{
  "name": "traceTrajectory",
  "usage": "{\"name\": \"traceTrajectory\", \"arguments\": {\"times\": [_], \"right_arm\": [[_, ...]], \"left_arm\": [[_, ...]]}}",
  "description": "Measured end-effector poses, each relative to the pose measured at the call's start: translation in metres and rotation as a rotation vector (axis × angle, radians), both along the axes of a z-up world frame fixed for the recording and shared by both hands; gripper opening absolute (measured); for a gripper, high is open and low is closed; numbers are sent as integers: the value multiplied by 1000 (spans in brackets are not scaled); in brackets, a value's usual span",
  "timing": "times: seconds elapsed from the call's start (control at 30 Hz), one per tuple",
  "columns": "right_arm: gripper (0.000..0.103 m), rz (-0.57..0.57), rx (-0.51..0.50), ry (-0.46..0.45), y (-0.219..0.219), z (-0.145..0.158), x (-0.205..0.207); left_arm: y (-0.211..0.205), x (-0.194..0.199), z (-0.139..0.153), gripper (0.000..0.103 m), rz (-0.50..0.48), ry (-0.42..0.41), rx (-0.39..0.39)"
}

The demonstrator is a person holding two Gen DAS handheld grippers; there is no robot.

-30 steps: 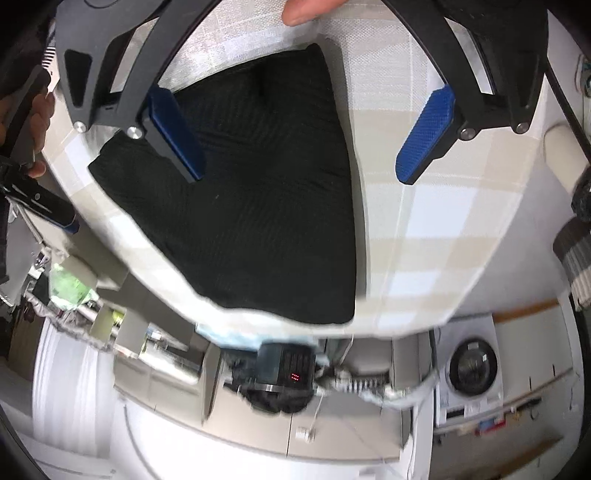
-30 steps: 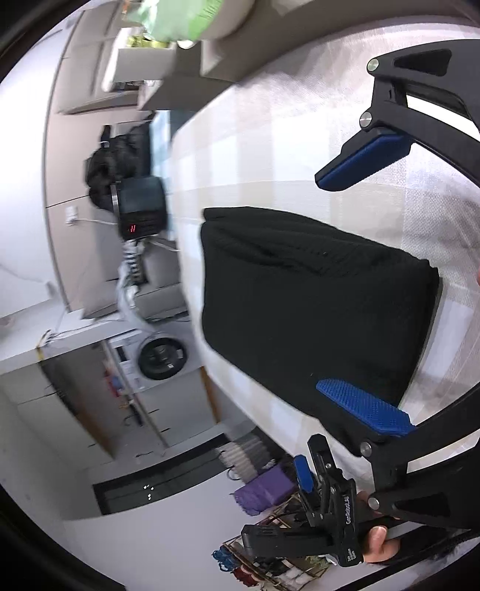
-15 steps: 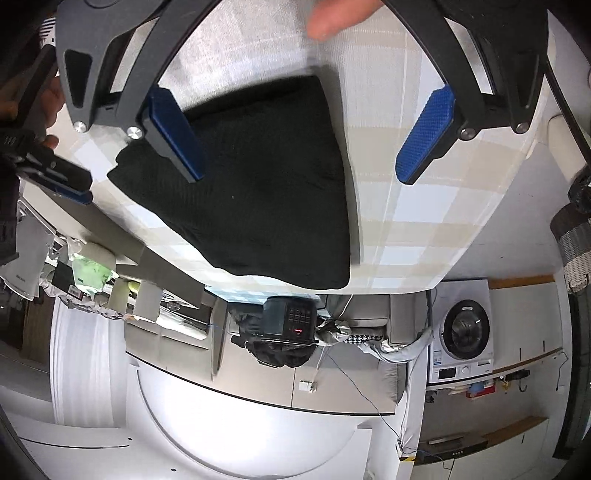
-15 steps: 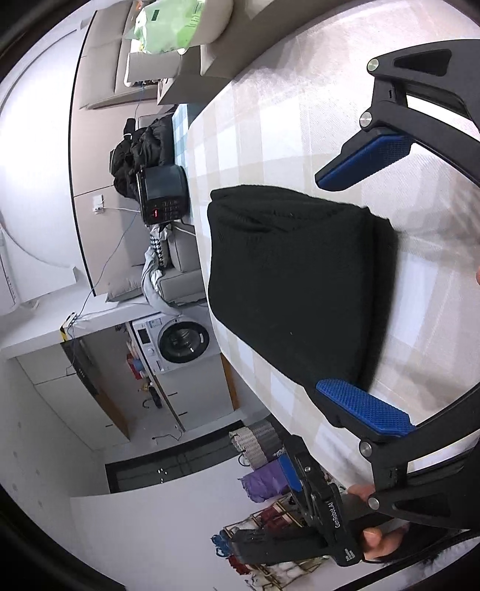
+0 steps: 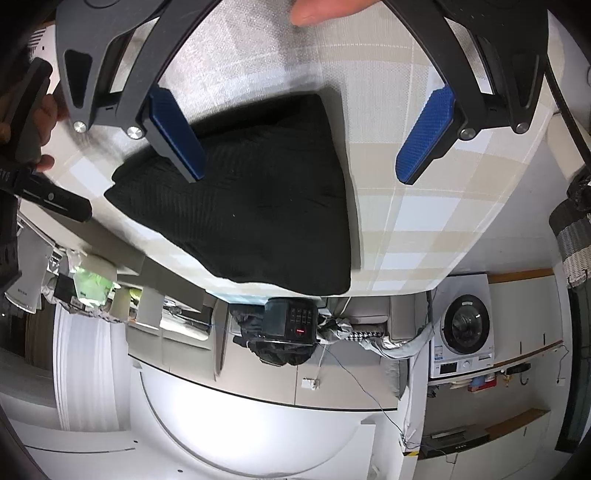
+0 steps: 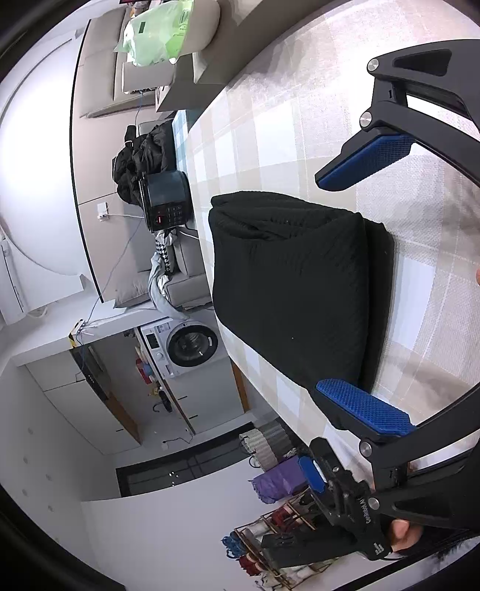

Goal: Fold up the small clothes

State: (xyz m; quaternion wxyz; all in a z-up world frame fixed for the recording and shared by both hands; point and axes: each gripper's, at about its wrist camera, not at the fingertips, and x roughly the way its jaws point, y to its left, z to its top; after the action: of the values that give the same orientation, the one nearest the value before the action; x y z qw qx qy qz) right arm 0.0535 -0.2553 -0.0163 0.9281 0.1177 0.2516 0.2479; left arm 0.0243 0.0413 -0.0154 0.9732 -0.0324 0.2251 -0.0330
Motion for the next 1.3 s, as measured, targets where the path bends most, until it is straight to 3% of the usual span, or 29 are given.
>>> {"name": "traceTrajectory", "arguments": {"times": [1.3], "right_arm": [[103, 7, 1, -3, 0, 0, -3]], "left_arm": [[7, 8, -10, 102, 17, 26, 9]]}}
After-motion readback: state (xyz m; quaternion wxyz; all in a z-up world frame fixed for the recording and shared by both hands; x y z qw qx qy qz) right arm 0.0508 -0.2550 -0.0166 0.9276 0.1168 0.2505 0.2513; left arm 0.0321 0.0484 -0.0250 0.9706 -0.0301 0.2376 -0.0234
